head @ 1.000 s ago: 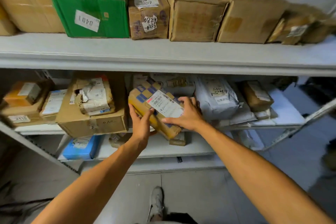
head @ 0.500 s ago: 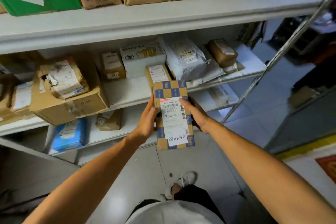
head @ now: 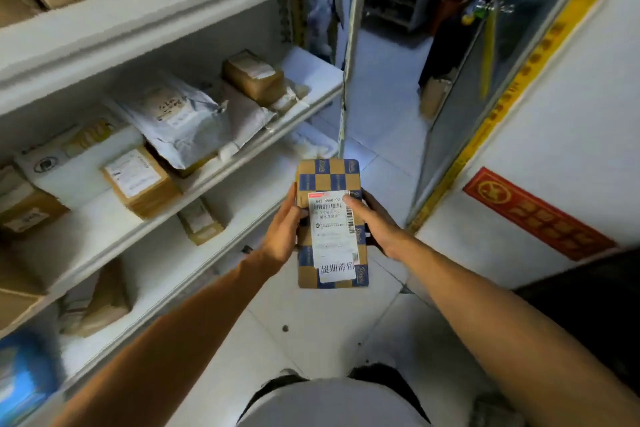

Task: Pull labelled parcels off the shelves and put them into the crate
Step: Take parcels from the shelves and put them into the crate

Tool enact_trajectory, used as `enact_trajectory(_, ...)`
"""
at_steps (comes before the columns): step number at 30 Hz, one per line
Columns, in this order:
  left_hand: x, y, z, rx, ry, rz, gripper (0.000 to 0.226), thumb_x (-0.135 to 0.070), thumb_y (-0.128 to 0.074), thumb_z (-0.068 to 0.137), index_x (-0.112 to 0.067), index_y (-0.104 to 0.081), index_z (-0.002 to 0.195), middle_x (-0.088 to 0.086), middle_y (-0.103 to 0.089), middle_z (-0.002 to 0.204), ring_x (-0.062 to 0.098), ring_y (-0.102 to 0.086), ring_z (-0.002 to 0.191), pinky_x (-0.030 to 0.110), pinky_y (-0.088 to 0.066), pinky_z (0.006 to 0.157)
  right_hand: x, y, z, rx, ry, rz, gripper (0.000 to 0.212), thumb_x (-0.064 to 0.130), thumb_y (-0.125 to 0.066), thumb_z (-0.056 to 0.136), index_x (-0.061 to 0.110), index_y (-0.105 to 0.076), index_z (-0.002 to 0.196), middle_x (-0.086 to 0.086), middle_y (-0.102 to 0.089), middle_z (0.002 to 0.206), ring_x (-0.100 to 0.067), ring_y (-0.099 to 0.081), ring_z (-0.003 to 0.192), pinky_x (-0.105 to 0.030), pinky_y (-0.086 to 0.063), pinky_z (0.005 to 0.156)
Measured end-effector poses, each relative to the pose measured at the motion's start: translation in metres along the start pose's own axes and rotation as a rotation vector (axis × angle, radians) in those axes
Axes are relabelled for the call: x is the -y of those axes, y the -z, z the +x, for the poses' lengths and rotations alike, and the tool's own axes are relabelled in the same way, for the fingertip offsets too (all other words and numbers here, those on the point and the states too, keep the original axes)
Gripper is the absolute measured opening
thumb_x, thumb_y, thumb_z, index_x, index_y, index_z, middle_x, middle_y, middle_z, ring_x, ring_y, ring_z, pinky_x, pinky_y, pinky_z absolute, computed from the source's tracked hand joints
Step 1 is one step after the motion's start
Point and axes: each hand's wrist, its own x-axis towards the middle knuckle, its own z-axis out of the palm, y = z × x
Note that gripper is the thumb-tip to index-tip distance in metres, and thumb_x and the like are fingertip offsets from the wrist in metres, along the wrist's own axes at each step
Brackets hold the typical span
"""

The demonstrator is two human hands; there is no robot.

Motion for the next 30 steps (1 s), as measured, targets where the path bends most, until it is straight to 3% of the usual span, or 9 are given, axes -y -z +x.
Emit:
enact_trajectory(5, -0.013, -0.104, 0.045, 0.166, 0.009, 0.108, 0.052, -0.017, -0.031, 0.107, -0.052, -0.032, 0.146, -0.010, -0.068, 0.102, 0.006, -0.065, 0.092, 0.032, -0.051, 0.076, -0.025, 0.111, -0.021, -0.177, -0.027, 0.083, 0.062, 0.062, -0.067, 0.085, 0.042, -0.047, 0.140, 0.005, -0.075, 0.113, -0.021, -0.074, 0.099, -0.050, -0.059, 0.090)
enact_trajectory(9, -0.016, -0.195, 0.071, 0.330, 0.024, 0.185, 0.048, -0.027, -0.035, 0.107, -0.052, -0.034, 0.147, -0.002, -0.068, 0.114, 0.019, -0.064, 0.107, 0.051, -0.051, 0.095, -0.047, 0.197, -0.055, -0.284, -0.069, 0.137, 0.054, 0.061, -0.062, 0.090, 0.042, -0.046, 0.138, 0.005, -0.076, 0.106, -0.020, -0.075, 0.093, -0.044, -0.060, 0.085)
enact_trajectory(12, -0.027, -0.268, 0.079, 0.474, -0.010, 0.215, 0.035, -0.029, -0.031, 0.109, -0.058, -0.041, 0.126, -0.010, -0.068, 0.104, 0.007, -0.067, 0.093, 0.033, -0.054, 0.078, -0.060, 0.252, -0.091, -0.412, -0.064, 0.201, 0.044, 0.057, -0.061, 0.093, 0.043, -0.049, 0.133, 0.004, -0.074, 0.108, -0.016, -0.074, 0.088, -0.032, -0.058, 0.071)
enact_trajectory(15, -0.031, -0.336, 0.083, 0.663, 0.004, 0.216, 0.035, -0.026, -0.032, 0.109, -0.055, -0.042, 0.126, -0.014, -0.069, 0.093, -0.001, -0.070, 0.081, 0.018, -0.054, 0.061, -0.080, 0.298, -0.131, -0.551, -0.088, 0.290, 0.041, 0.059, -0.066, 0.088, 0.046, -0.054, 0.125, 0.002, -0.073, 0.111, -0.019, -0.071, 0.093, -0.036, -0.057, 0.077)
enact_trajectory(18, -0.030, -0.396, 0.088, 0.804, 0.064, 0.232, 0.042, -0.028, -0.036, 0.107, -0.047, -0.039, 0.144, -0.009, -0.071, 0.092, 0.004, -0.072, 0.079, 0.020, -0.055, 0.056, -0.101, 0.335, -0.169, -0.675, -0.055, 0.365, 0.049, 0.062, -0.071, 0.082, 0.043, -0.057, 0.125, 0.001, -0.075, 0.113, -0.022, -0.073, 0.101, -0.045, -0.058, 0.091)
enact_trajectory(21, -0.029, -0.453, 0.084, 0.945, 0.100, 0.286, 0.034, -0.030, -0.039, 0.107, -0.056, -0.045, 0.129, -0.003, -0.070, 0.096, 0.010, -0.073, 0.079, 0.022, -0.056, 0.054, -0.119, 0.359, -0.207, -0.826, -0.016, 0.431, 0.023, 0.038, -0.062, 0.097, 0.031, -0.060, 0.119, 0.003, -0.074, 0.107, -0.012, -0.073, 0.094, -0.029, -0.058, 0.080)
enact_trajectory(24, -0.023, -0.509, 0.078, 1.105, 0.072, 0.385, 0.028, -0.035, -0.039, 0.107, -0.054, -0.047, 0.125, 0.001, -0.070, 0.101, 0.020, -0.071, 0.092, 0.025, -0.057, 0.058, -0.143, 0.378, -0.239, -0.963, -0.008, 0.495, 0.038, 0.038, -0.064, 0.096, 0.020, -0.059, 0.129, -0.003, -0.074, 0.115, -0.019, -0.071, 0.107, -0.031, -0.058, 0.088)
enact_trajectory(28, -0.011, -0.582, 0.070, 1.292, 0.076, 0.449, 0.042, -0.031, -0.042, 0.106, -0.040, -0.037, 0.147, 0.002, -0.069, 0.108, 0.013, -0.070, 0.089, 0.022, -0.057, 0.057, -0.167, 0.398, -0.278, -1.117, -0.065, 0.617, 0.042, 0.048, -0.064, 0.094, 0.029, -0.058, 0.131, -0.002, -0.073, 0.117, -0.025, -0.070, 0.108, -0.032, -0.060, 0.080)
enact_trajectory(30, 0.003, -0.619, 0.067, 1.376, 0.049, 0.519, 0.049, -0.036, -0.046, 0.104, -0.038, -0.031, 0.151, 0.007, -0.068, 0.118, 0.014, -0.072, 0.096, 0.027, -0.061, 0.063, -0.178, 0.407, -0.295, -1.172, -0.110, 0.691, 0.050, 0.058, -0.067, 0.088, 0.038, -0.055, 0.132, -0.001, -0.072, 0.119, -0.026, -0.069, 0.108, -0.041, -0.060, 0.082)
